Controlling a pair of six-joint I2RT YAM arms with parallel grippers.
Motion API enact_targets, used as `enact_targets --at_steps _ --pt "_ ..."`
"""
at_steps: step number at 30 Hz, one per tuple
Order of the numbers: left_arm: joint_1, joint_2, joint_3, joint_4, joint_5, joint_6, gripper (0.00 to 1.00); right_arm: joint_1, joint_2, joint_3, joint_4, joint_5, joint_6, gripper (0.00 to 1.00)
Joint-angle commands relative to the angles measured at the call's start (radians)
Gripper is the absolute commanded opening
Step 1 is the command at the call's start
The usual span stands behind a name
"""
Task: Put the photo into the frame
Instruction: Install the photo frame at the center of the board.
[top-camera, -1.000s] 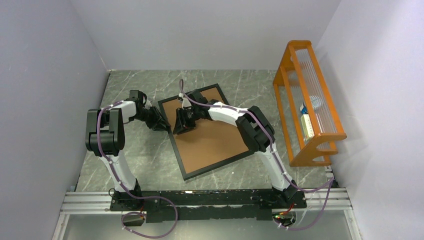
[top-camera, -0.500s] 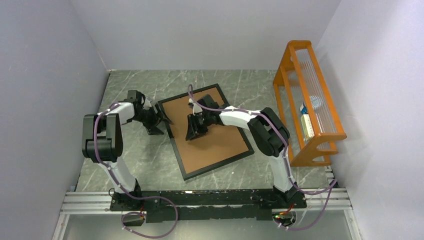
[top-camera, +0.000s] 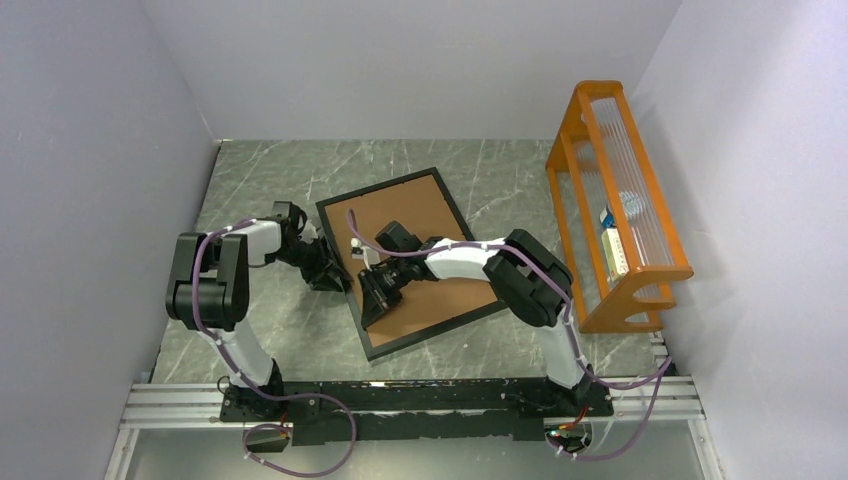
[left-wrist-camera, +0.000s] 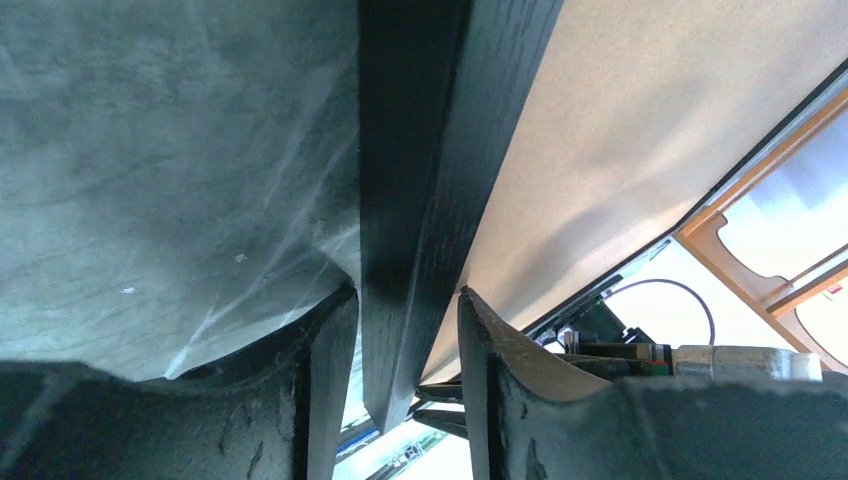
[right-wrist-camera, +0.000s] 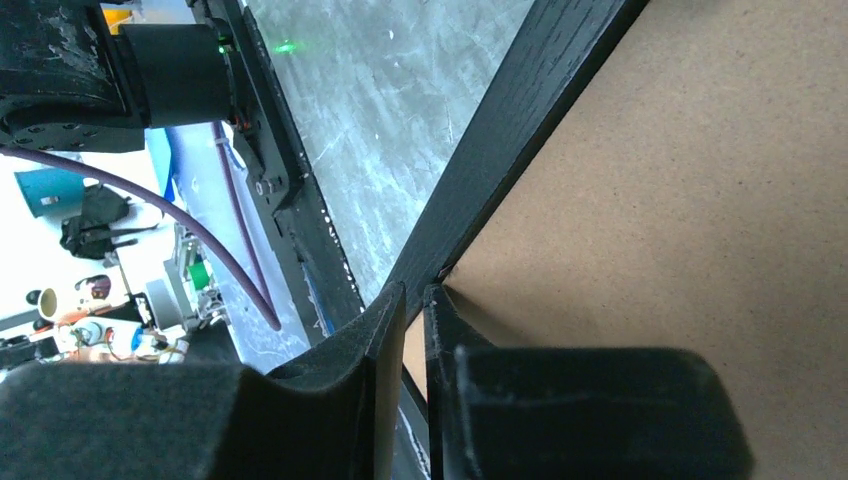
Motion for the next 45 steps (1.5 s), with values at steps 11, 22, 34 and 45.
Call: enact_targets --at_steps 11,22,34,45 --pt "-0.021 0.008 -0.024 -0.008 -0.071 -0.005 0.37 0.002 -0.031 -0.001 0.108 -0.081 -0.012 0.05" --pt "-0.022 0.016 -0.026 -0.007 -0.078 -0.005 0.34 0.004 0.031 0.066 -0.004 0.039 -0.031 0.15" --pt "-0.022 0.013 -0.02 -0.015 -0.089 0.0 0.33 -0.004 0.107 0.061 -0.073 0.119 -0.051 0.28" --pt "-0.022 0.021 0.003 -0.046 -0.133 0.008 0.32 -0.03 0.125 -0.024 -0.097 0.166 -0.083 0.29"
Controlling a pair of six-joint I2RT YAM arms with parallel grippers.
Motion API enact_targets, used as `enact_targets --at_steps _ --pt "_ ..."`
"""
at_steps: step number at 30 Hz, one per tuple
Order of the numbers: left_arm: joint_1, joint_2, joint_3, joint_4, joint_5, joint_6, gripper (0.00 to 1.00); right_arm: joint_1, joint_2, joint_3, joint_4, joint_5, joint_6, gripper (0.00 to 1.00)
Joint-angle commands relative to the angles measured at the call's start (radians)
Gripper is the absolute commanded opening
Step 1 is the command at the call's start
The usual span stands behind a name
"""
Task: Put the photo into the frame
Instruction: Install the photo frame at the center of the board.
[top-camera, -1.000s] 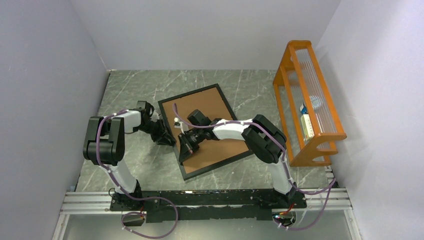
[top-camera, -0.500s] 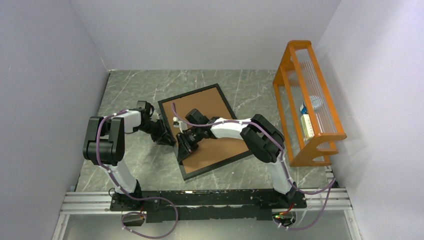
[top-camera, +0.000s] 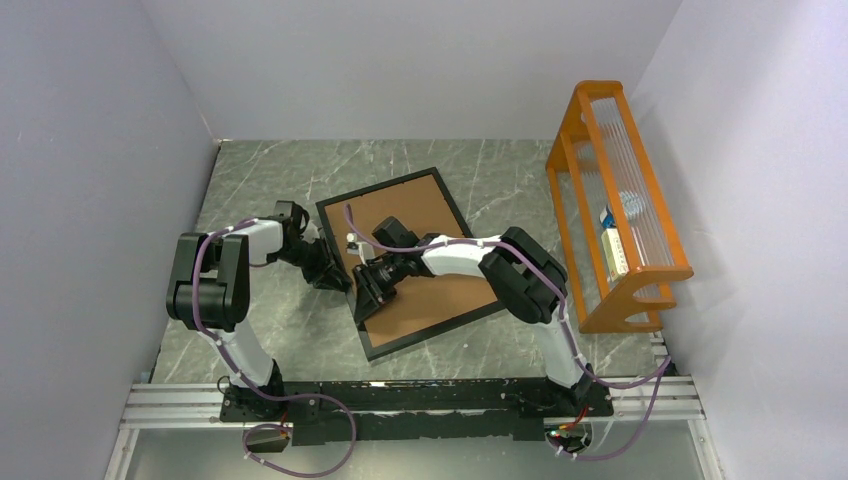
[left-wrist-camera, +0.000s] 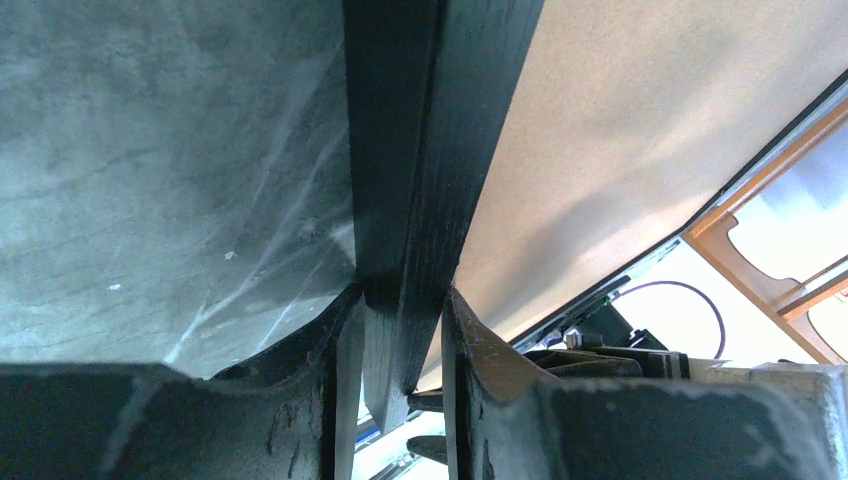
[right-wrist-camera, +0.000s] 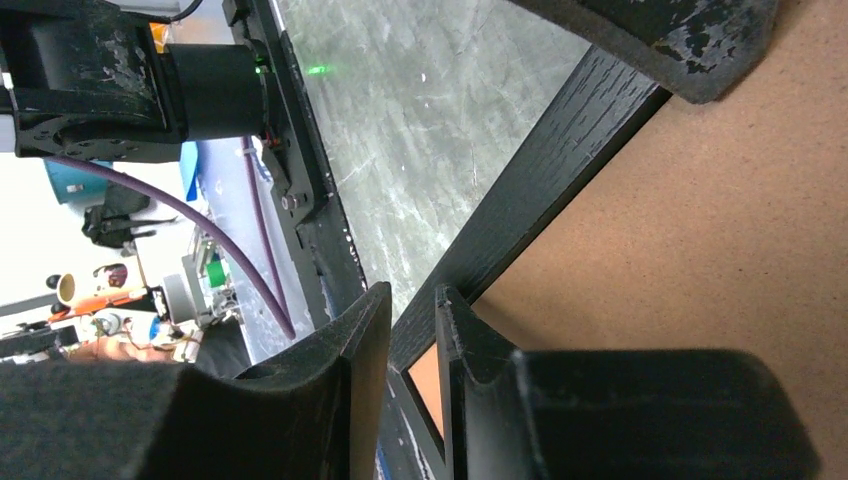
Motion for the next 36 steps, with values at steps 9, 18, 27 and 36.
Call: enact_targets --at_steps 9,18,27,36 --pt "-0.005 0.026 0.012 -0.062 -0.141 0.01 0.31 -0.057 0.07 -0.11 -0.081 0.22 -0.088 0.29" --pt "-0.005 0.037 0.033 -0.068 -0.147 0.001 0.31 -0.073 0.064 -0.104 -0.136 0.29 -0.126 0.29" --pt "-0.005 0.045 0.063 -0.073 -0.148 -0.006 0.31 -0.072 0.019 -0.091 -0.14 0.507 -0.077 0.32" --pt "-0.005 0.001 0.106 -0.046 -0.123 -0.012 0.43 -0.146 -0.251 -0.089 -0.108 0.698 -0.006 0.36"
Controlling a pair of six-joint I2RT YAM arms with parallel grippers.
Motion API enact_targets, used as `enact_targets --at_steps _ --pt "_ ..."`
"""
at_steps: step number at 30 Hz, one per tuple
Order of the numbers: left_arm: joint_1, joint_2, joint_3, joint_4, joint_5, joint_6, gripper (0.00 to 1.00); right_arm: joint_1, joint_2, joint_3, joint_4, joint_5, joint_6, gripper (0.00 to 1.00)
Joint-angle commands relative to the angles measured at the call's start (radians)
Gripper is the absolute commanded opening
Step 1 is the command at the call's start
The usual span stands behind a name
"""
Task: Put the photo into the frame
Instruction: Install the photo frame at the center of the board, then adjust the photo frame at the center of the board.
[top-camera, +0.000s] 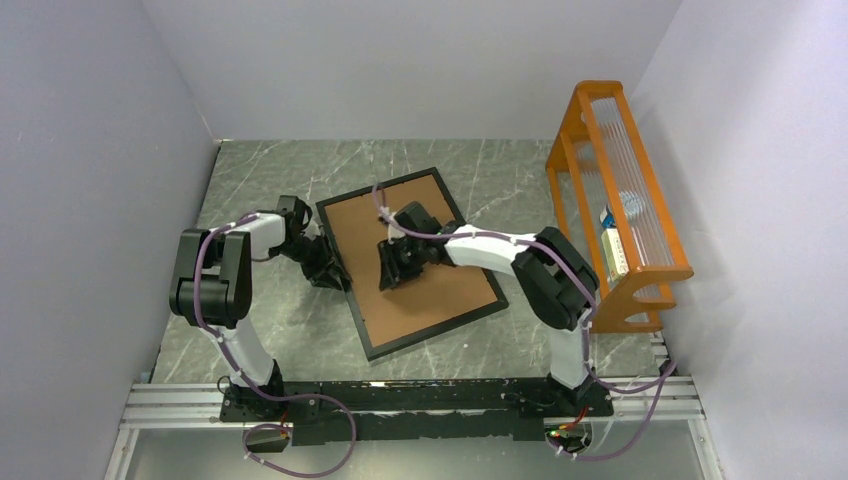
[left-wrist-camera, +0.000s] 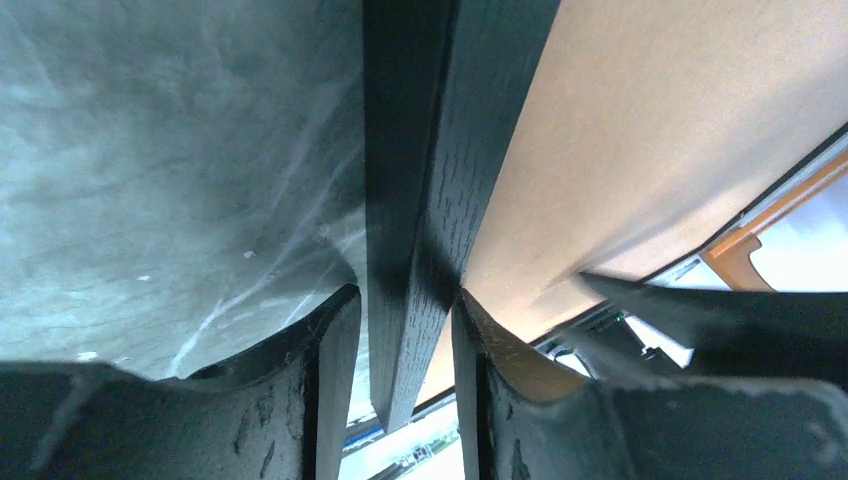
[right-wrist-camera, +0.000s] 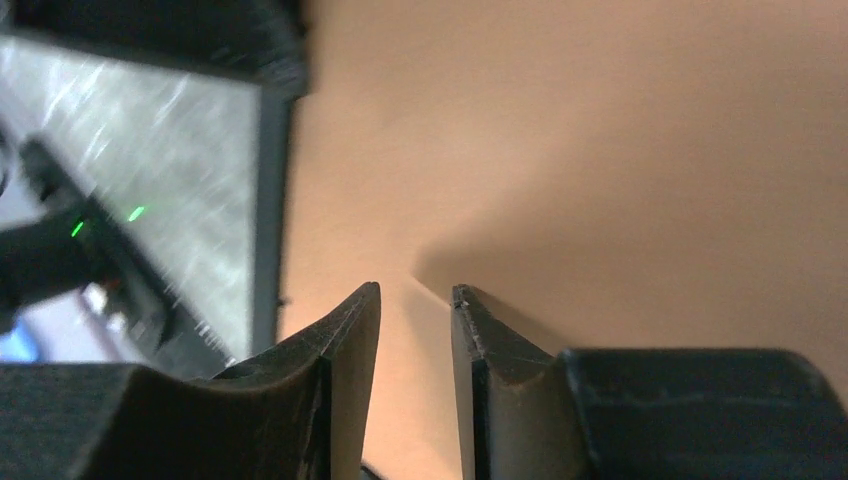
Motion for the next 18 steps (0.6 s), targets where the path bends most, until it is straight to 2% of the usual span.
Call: enact_targets --at_steps 1,3,6,8,11,14,18 --pt "0.009 -0.028 0.05 0.036 -0.072 -0.012 0.46 -0.107 -0.125 -0.012 -0.048 0.343 -0.014 0.38" --pt "0.009 -0.037 0.072 0.04 -0.079 -0.01 0.49 -0.165 -0.175 -0.017 -0.045 0.396 -0.008 0.44" --pt "0.009 -0.041 0.095 0.039 -0.106 -0.015 0.57 -0.235 -0.212 0.004 -0.106 0.564 -0.007 0.63" --pt "0.009 -0.039 0.105 0.051 -0.12 -0.017 0.65 -0.276 -0.206 0.032 -0.142 0.669 -0.015 0.73" --pt "0.009 -0.026 0.118 0.082 -0.114 -0.025 0.74 -0.326 -0.164 0.096 -0.185 0.724 -0.028 0.84" --pt "0.009 0.003 0.151 0.092 -0.115 -0.028 0.78 -0.352 -0.079 0.196 -0.265 0.766 -0.032 0.9" --pt "0.01 0.048 0.19 0.104 -0.123 -0.025 0.78 -0.385 0.027 0.279 -0.315 0.702 -0.038 0.92"
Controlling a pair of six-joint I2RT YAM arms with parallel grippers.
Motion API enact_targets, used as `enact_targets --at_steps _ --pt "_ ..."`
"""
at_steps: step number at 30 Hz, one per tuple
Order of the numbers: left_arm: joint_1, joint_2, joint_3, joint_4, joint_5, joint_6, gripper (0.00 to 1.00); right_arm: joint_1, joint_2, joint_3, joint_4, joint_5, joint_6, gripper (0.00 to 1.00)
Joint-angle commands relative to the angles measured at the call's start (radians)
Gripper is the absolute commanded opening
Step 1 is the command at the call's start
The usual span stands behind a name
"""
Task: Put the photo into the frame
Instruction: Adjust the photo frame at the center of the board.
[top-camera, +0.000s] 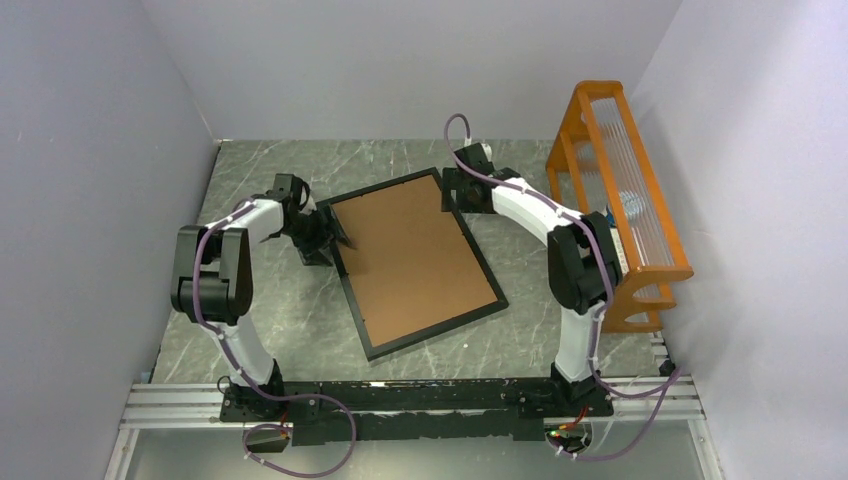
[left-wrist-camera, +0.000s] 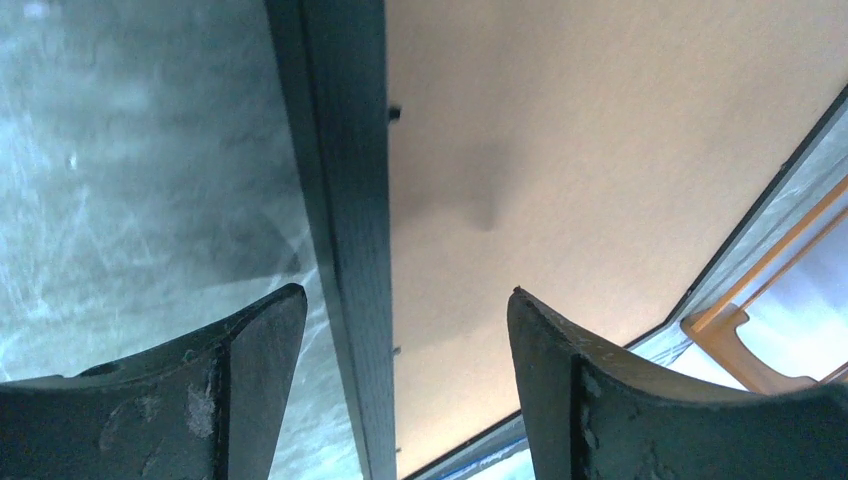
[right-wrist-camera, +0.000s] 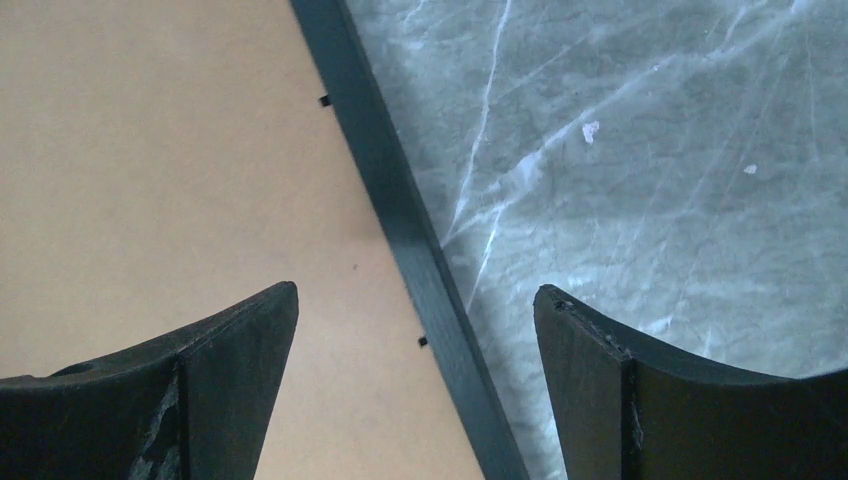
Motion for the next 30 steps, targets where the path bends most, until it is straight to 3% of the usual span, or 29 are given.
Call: enact_targets --at_steps 1,8,15,23,30 --pt "0.004 0.049 0.071 0.047 -0.012 -0.005 0.78 -0.028 0.097 0.083 -0.096 -0.011 -0.024 0.92" --pt "0.007 0.129 0.13 0.062 0.036 0.003 0.75 -0.049 0.115 0.031 -0.07 -0.181 -0.037 0.92" --pt "0.006 0.201 0.216 0.086 0.115 0.021 0.71 -0.05 0.027 -0.095 -0.022 -0.363 -0.021 0.82" --pt "0.005 0.337 0.333 0.171 0.27 -0.042 0.7 -0.012 -0.155 -0.322 0.116 -0.657 -0.037 0.82" --pt "-0.011 0.5 0.45 0.343 0.497 -0.1 0.68 0.093 -0.213 -0.389 0.093 -0.712 -0.112 0.83"
